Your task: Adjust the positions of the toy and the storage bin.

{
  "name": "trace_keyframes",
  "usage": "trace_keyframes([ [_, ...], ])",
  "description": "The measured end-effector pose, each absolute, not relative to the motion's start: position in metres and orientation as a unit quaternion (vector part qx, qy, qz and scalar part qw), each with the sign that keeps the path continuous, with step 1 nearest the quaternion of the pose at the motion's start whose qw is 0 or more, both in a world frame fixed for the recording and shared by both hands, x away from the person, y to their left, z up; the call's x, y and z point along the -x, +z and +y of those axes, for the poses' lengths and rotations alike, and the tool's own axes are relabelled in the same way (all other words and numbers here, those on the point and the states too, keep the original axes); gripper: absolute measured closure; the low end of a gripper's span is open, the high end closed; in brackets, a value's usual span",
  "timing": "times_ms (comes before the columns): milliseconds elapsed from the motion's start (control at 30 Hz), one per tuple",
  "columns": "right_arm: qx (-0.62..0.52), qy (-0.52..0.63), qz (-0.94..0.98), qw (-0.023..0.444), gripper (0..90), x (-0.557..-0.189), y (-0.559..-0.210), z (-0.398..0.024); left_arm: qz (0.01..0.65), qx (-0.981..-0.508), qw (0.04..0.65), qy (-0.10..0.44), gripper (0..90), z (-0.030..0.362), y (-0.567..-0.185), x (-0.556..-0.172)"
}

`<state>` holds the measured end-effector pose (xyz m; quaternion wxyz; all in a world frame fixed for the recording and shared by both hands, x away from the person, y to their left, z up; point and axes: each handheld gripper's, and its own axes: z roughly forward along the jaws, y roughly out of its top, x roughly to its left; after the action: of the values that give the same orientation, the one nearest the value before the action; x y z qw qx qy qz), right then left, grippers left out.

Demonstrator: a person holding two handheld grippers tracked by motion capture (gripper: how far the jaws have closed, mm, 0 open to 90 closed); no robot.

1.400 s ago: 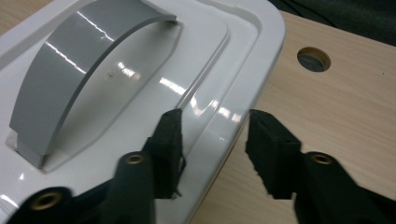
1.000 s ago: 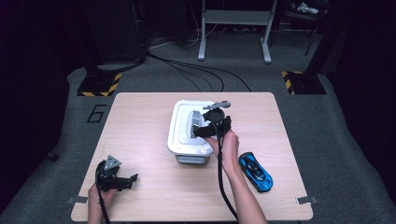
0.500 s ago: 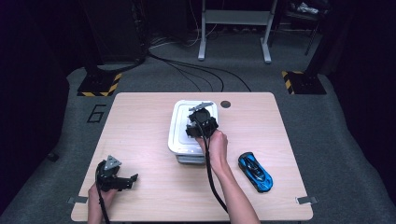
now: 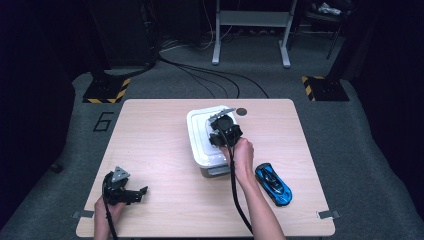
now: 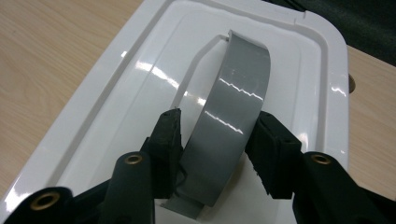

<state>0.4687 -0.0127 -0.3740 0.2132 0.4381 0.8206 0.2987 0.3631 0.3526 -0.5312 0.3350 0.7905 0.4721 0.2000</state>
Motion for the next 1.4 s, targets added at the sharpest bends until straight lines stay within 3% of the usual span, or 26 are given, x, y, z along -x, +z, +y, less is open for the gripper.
trace_keyframes([
  [500, -0.431, 0.293, 0.830, 0.198, 63.8, -0.485, -0.372, -0.054, 0.473, -0.788, 0.338, 0.203, 1.2, 0.352, -0.532, -0.363],
  [567, -0.442, 0.301, 0.823, 0.193, 60.3, -0.486, -0.372, -0.058, 0.473, -0.788, 0.338, 0.203, 1.1, 0.352, -0.532, -0.363],
  [667, -0.436, 0.314, 0.821, 0.192, 58.3, -0.486, -0.371, -0.059, 0.472, -0.788, 0.338, 0.203, 1.2, 0.352, -0.532, -0.363],
  [767, -0.436, 0.311, 0.817, 0.214, 64.0, -0.485, -0.368, -0.051, 0.473, -0.788, 0.338, 0.204, 1.1, 0.352, -0.532, -0.363],
  [967, -0.424, 0.305, 0.824, 0.220, 66.9, -0.489, -0.369, -0.056, 0.473, -0.788, 0.339, 0.203, 1.1, 0.352, -0.532, -0.363],
  [1400, -0.373, 0.319, 0.848, 0.200, 67.4, -0.506, -0.368, -0.074, 0.473, -0.788, 0.338, 0.203, 1.1, 0.352, -0.532, -0.363],
])
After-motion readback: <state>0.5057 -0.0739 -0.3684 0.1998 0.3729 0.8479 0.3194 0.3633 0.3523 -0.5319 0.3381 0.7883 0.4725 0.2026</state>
